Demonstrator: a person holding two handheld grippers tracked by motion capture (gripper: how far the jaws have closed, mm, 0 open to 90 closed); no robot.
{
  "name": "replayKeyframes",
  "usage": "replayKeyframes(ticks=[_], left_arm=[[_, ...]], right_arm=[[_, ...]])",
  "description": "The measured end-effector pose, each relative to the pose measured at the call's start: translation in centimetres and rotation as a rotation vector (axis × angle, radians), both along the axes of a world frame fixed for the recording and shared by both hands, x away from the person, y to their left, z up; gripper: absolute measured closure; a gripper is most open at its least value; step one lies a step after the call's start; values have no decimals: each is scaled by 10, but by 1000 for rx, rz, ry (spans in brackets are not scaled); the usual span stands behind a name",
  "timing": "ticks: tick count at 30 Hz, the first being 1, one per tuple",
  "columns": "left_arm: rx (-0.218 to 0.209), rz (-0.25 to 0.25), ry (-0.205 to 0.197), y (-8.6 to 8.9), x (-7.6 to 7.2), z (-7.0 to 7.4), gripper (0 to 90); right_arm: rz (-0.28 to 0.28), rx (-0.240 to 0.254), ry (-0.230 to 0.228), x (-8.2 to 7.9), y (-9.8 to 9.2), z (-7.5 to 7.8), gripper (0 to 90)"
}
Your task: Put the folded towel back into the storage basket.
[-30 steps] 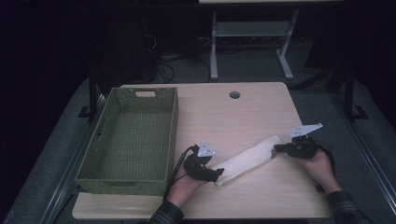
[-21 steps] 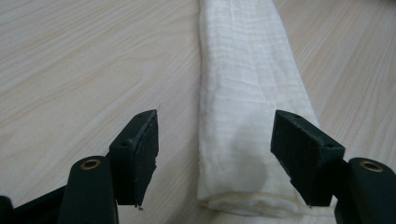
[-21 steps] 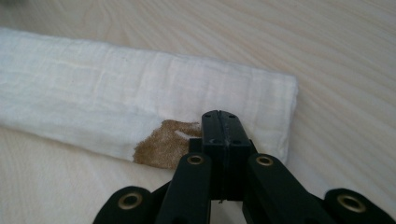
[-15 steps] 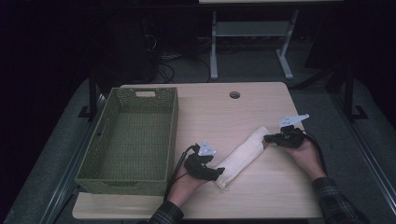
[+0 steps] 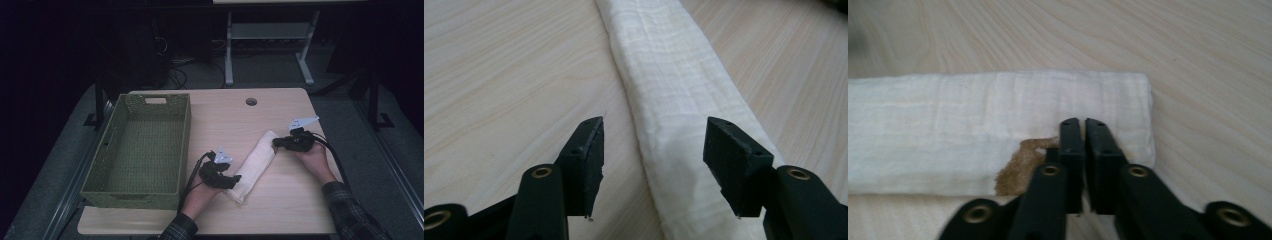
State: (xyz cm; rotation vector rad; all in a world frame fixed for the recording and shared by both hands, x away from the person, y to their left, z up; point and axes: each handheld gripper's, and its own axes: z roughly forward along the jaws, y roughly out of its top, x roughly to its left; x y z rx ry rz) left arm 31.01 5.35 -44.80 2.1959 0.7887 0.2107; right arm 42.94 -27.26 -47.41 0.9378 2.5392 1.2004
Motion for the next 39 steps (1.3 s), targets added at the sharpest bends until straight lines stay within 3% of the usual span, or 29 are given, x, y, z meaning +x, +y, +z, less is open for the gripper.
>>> replayKeyframes(ticks=[2, 5, 7, 9, 10, 13, 18, 22, 25, 29, 32, 39], left_arm=[[2, 9, -2, 0, 0, 0, 497], [13, 14, -1, -2, 3, 3, 680], [45, 25, 3, -3, 6, 5, 800], [92, 25, 8, -4, 9, 2, 865], [94, 20, 24, -4, 11, -1, 881], [100, -19, 68, -7, 9, -6, 891], [117, -94, 96, -16, -1, -7, 891], [77, -123, 128, -20, -5, -9, 891], [60, -177, 143, -27, -10, -10, 889], [57, -253, 133, -43, -20, -11, 878], [38, -305, 149, -57, -27, -11, 869], [25, -389, 140, -85, -39, -15, 865]], right_arm=[[-10, 8, 1, -4, -4, 5, 747], [-25, 21, -18, -11, -11, 12, 685], [-31, 26, -15, -16, -15, 16, 640], [-42, 31, -5, -19, -18, 18, 601], [-42, 29, -9, -20, -20, 18, 582], [-50, 24, -11, -22, -21, 20, 528], [-47, 16, -26, -23, -21, 21, 479], [-54, 16, -34, -23, -21, 21, 458], [-56, 16, -37, -23, -21, 23, 447], [-53, 24, -43, -24, -21, 24, 435], [-47, 26, -54, -24, -20, 24, 428], [-32, 7, -73, -24, -17, 24, 424]])
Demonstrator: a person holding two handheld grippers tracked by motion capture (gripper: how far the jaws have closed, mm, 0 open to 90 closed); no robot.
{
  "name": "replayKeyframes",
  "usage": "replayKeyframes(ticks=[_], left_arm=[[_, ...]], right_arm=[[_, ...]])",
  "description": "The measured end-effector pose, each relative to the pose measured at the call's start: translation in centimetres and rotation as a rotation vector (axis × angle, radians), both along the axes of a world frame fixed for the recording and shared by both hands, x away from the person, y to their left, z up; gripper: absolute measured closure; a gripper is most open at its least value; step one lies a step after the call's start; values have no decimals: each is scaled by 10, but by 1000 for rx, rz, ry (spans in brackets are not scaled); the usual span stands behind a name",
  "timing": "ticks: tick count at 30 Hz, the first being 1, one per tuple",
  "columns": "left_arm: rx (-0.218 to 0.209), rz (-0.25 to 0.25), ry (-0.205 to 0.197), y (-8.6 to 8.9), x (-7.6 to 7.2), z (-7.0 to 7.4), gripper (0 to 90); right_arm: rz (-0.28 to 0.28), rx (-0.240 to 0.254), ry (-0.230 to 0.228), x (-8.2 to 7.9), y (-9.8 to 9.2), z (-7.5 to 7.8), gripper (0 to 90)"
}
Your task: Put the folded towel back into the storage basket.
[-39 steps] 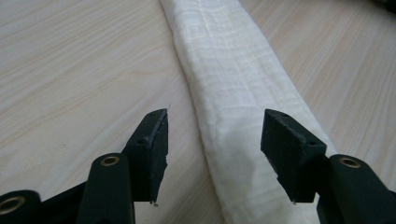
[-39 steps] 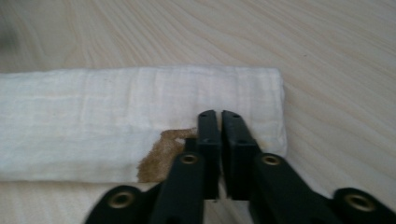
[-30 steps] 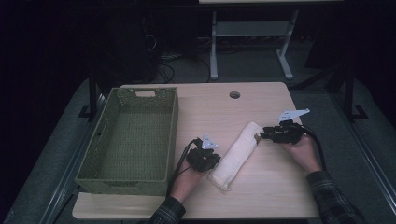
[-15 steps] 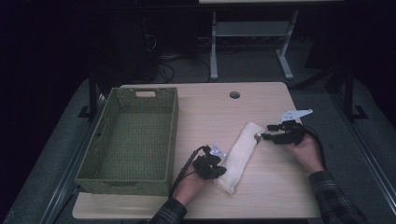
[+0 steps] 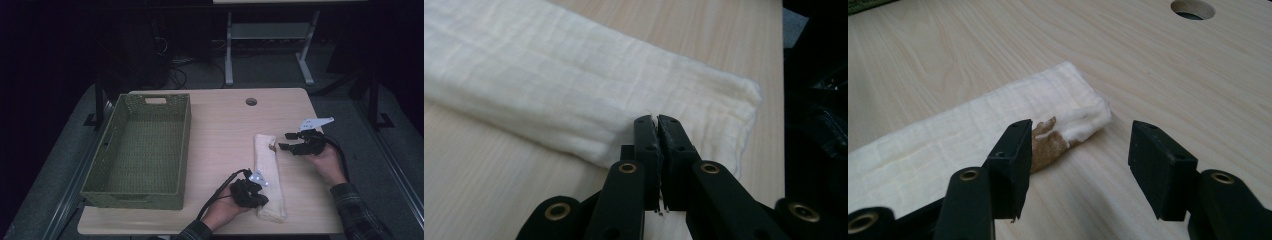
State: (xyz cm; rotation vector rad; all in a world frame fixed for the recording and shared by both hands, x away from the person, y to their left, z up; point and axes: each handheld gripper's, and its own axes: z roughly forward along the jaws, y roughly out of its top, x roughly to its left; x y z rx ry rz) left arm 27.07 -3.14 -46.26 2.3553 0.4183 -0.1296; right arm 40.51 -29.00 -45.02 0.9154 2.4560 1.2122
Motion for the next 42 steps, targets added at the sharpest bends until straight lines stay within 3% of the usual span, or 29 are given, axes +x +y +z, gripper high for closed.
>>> replayKeyframes(ticks=[6, 9, 17, 19, 23, 25, 28, 35, 42], left_arm=[[-10, -32, -15, -9, -2, 2, 829], [-13, -33, -54, -3, 3, 11, 752], [-11, -81, -138, -1, 22, 24, 371], [-3, -125, -145, -5, 28, 23, 359], [27, -147, -176, -14, 37, 21, 301], [24, -159, -174, -18, 39, 18, 275], [55, -185, -176, -25, 42, 11, 230], [75, -174, -160, -30, 44, -2, 172], [59, -166, -172, -27, 43, -3, 215]], right_arm=[[7, 1, 11, -1, 4, 0, 424], [12, -5, 7, -1, 3, 0, 424], [8, 3, 5, -1, 4, 0, 420], [10, 2, 2, -1, 4, 0, 419], [8, 4, 5, -1, 4, 0, 416], [10, 1, 4, -1, 4, 0, 416], [11, 1, 11, 0, 4, -1, 416], [10, 8, 10, 0, 4, -1, 418], [13, 7, 9, 0, 4, -1, 422]])
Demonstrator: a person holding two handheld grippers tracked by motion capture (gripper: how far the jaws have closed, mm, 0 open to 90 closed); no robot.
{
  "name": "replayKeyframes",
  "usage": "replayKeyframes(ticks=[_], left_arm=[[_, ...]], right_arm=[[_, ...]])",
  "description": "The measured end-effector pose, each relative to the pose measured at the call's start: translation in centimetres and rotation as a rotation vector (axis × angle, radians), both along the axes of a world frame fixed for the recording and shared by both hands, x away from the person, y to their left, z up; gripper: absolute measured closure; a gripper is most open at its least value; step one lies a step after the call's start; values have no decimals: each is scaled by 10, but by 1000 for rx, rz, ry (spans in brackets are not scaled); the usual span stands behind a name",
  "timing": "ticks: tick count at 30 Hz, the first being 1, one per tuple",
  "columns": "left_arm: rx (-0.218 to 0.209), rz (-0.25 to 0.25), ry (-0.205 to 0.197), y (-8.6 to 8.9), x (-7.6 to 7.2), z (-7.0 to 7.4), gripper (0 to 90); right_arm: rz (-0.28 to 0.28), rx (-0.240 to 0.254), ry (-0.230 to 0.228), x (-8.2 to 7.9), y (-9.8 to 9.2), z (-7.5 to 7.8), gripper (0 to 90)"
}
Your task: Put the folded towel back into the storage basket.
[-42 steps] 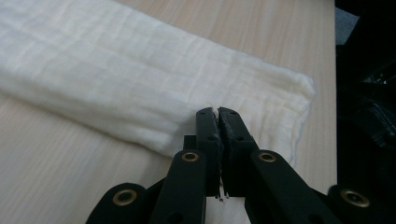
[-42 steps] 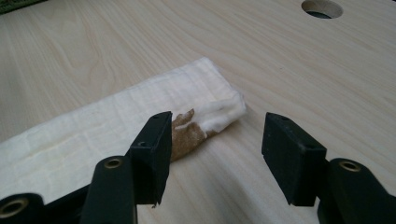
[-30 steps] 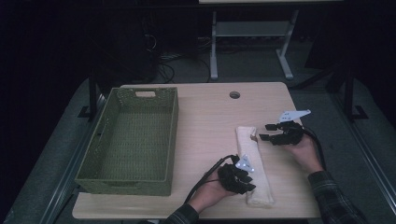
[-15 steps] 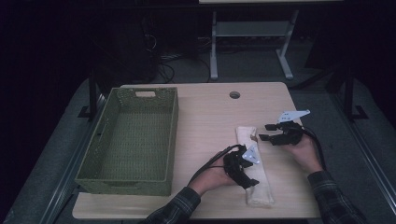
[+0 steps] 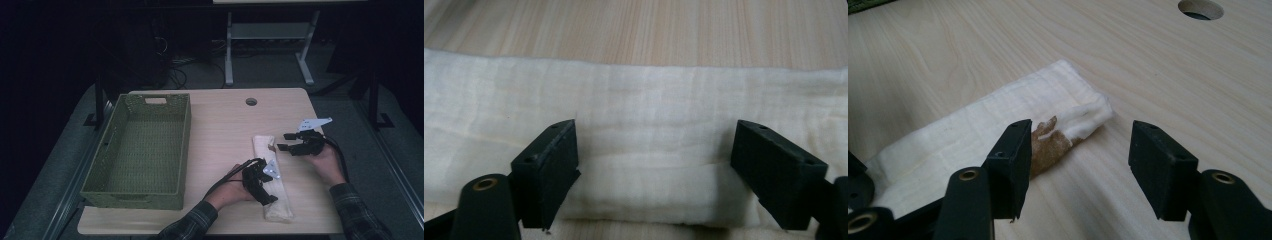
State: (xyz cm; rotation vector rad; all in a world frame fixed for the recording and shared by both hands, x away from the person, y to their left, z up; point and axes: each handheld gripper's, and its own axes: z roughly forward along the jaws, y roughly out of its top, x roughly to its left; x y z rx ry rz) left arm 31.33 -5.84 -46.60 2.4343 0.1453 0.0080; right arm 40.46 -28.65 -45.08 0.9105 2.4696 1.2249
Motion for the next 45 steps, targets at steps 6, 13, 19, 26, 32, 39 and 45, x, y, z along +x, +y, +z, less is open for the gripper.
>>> replayKeyframes(ticks=[6, 13, 19, 26, 32, 39, 45], left_arm=[[1, -5, 4, 4, 1, 4, 523], [0, 25, 40, 4, 1, 5, 742], [-10, 40, 63, 5, 2, 5, 744], [-21, 47, 63, 6, 2, 4, 745], [-19, 45, 64, 6, 3, 4, 745], [-23, 46, 71, 6, 4, 4, 747], [-26, 53, 82, 6, 5, 4, 750]], right_arm=[[5, 1, 0, -1, 0, 1, 420], [119, -3, -8, 3, 5, 6, 373], [265, -15, -6, 18, 29, 12, 367], [351, -62, 23, 47, 59, 7, 371], [374, -93, 66, 61, 67, -7, 394], [395, -122, 90, 61, 70, -19, 420], [408, -118, 58, 56, 66, -22, 477]])
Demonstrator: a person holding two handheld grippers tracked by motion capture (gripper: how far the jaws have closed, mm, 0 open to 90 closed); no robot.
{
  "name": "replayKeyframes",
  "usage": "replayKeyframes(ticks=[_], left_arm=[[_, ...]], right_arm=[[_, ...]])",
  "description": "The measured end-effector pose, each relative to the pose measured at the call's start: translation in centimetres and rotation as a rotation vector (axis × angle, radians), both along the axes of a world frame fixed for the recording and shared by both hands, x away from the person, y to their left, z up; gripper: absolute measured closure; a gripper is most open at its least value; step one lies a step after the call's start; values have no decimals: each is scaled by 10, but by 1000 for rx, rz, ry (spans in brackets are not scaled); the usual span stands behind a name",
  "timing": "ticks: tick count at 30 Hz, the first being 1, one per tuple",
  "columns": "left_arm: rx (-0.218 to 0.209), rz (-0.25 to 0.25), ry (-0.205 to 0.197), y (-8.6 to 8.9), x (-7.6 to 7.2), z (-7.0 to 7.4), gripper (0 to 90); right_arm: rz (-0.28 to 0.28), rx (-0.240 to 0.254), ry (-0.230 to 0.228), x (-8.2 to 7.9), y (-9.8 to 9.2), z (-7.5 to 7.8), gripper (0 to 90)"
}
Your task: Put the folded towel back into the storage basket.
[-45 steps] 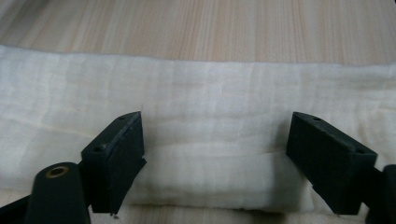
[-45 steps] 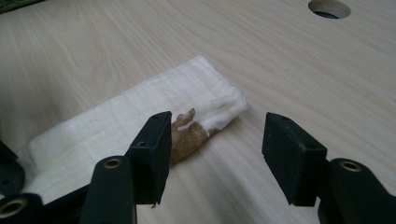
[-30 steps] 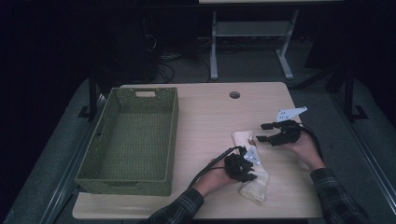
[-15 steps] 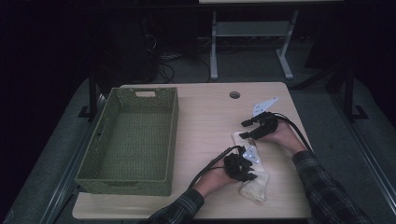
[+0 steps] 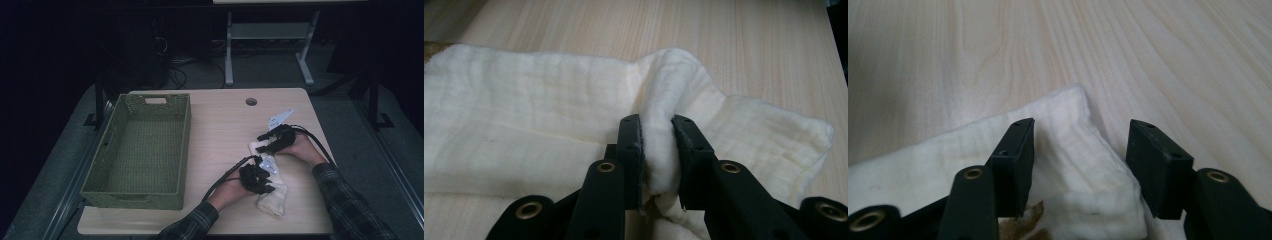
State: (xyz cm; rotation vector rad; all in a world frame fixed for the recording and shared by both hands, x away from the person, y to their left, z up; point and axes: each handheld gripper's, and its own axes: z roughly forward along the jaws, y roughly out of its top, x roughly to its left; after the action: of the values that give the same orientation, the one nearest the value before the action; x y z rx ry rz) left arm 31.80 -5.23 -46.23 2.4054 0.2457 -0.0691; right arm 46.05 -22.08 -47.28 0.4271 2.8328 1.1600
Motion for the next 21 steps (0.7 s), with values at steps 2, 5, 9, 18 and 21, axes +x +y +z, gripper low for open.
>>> replayKeyframes(ticks=[2, 5, 9, 18, 21], left_arm=[[0, 1, 0, 0, 0, 0, 750], [2, 2, 0, 0, 0, 0, 751], [-3, 4, 5, 0, 0, 0, 753], [-35, 30, 47, 5, 4, -2, 788], [-42, 25, 34, 4, 2, -1, 791]], right_arm=[[2, 12, -4, -1, -2, -1, 511], [-2, 32, 11, -4, -4, -2, 599], [18, 27, 34, -5, -6, -1, 731], [-24, 5, 35, -13, -2, 2, 824], [-28, -11, 29, -14, -2, 5, 827]])
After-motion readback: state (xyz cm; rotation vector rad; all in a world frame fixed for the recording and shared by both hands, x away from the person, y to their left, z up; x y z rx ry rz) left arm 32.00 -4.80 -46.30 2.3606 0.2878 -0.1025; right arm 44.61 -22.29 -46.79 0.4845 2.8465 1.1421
